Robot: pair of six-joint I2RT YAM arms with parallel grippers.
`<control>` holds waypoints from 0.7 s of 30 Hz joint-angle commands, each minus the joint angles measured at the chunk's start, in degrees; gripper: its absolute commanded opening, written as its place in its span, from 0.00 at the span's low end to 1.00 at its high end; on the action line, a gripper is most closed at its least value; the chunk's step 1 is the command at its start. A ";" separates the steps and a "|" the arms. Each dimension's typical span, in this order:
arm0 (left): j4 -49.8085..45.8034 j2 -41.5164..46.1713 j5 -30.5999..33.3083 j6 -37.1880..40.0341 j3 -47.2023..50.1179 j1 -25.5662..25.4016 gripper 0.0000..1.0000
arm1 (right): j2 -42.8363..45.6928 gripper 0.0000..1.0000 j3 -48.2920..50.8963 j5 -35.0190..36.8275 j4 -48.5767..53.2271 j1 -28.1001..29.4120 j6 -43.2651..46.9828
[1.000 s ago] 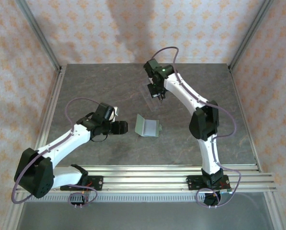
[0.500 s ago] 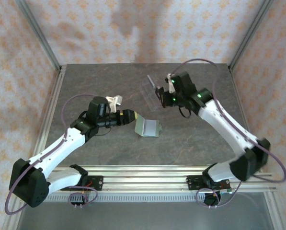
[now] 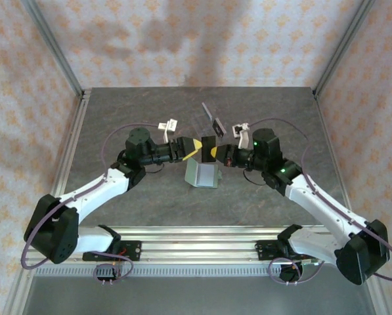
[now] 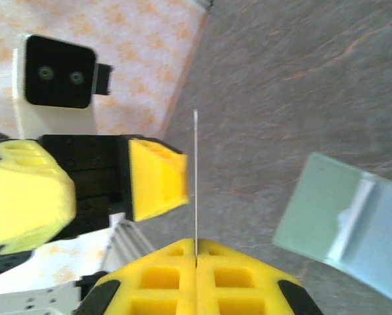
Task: Put the credit cards into the card holder
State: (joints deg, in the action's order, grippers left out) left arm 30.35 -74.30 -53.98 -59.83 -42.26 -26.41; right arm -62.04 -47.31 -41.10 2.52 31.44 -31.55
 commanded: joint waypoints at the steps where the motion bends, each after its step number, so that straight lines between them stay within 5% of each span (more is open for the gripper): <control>1: 6.08 -0.40 -2.76 -2.37 0.23 -0.98 0.60 | -0.26 0.00 -0.49 -6.37 -9.29 -0.15 -3.97; 6: 3.60 0.01 -2.51 -1.37 -0.19 -1.09 0.55 | -2.67 0.00 -2.34 -11.00 -9.88 -0.17 -4.29; 15: -0.10 0.85 -3.60 1.77 -0.31 -1.10 0.01 | -3.17 0.00 -3.83 -14.38 -4.02 -0.24 1.27; 17: -3.26 1.41 -3.55 4.12 -0.52 -1.10 0.00 | -3.22 0.00 -4.02 -13.64 -2.11 -0.41 2.31; 21: -9.73 3.05 -2.78 8.84 -0.23 -1.02 0.00 | -3.50 0.30 -3.78 -12.24 1.01 -0.70 3.30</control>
State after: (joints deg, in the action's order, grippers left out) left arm 26.65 -72.93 -56.60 -56.01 -42.30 -27.40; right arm -65.82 -49.23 -52.36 1.52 30.81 -31.07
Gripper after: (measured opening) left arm 0.050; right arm 0.282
